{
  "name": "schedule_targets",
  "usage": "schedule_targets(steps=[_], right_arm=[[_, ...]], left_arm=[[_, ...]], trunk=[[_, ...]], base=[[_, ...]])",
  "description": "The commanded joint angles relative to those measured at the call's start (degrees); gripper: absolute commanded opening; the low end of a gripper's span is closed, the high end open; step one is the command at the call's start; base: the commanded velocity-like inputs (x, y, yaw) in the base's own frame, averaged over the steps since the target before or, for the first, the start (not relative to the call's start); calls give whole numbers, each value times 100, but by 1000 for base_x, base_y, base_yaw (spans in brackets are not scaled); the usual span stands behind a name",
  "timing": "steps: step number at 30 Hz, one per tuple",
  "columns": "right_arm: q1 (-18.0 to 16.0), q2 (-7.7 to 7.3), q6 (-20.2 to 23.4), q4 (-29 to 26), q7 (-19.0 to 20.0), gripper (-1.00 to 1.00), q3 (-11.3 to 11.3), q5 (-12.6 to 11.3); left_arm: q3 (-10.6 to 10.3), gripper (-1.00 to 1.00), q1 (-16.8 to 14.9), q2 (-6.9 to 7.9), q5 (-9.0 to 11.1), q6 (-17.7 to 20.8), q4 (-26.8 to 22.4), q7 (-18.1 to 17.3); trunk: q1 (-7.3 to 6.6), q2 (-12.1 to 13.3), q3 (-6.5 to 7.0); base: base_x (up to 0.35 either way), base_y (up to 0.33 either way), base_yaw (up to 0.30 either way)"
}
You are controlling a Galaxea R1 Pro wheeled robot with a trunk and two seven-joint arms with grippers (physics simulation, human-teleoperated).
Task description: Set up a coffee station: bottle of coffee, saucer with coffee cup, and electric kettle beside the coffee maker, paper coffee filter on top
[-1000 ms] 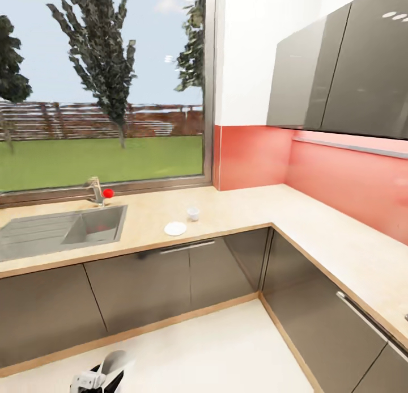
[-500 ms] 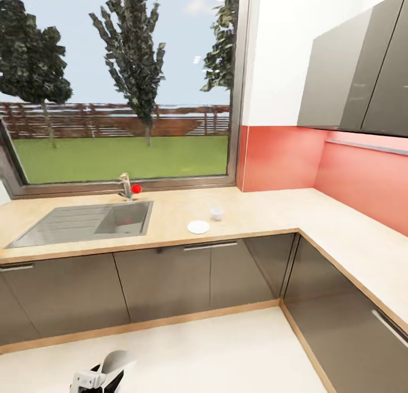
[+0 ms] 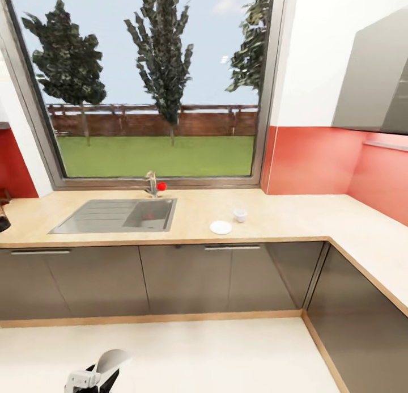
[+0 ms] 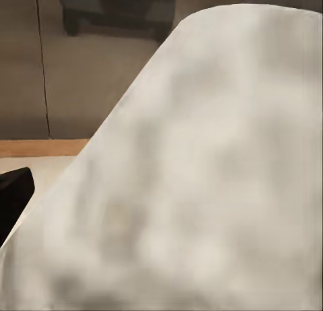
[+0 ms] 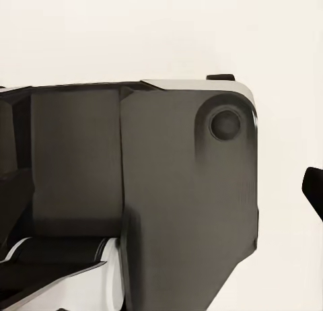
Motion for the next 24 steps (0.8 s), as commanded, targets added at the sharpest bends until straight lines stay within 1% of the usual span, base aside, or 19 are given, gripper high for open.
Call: schedule_targets(steps=[1,5,24], right_arm=[[0,-1,-22,4,7,100,7,-35],[0,2,-22,4,7,100,10,-35],[0,3,-22,13,7,100,11,-33]], left_arm=[[48,-100,-6,-4,-23,-21,7,-34],[86,-100,-6,-6,-33,-21,7,-35],[90,-100,-14,-6,-42,-13,16,-35]], trunk=[[2,-3,-2],[2,-3,-2],[2,-3,-2]], base=[[0,0,279],[0,0,279],[1,0,279]])
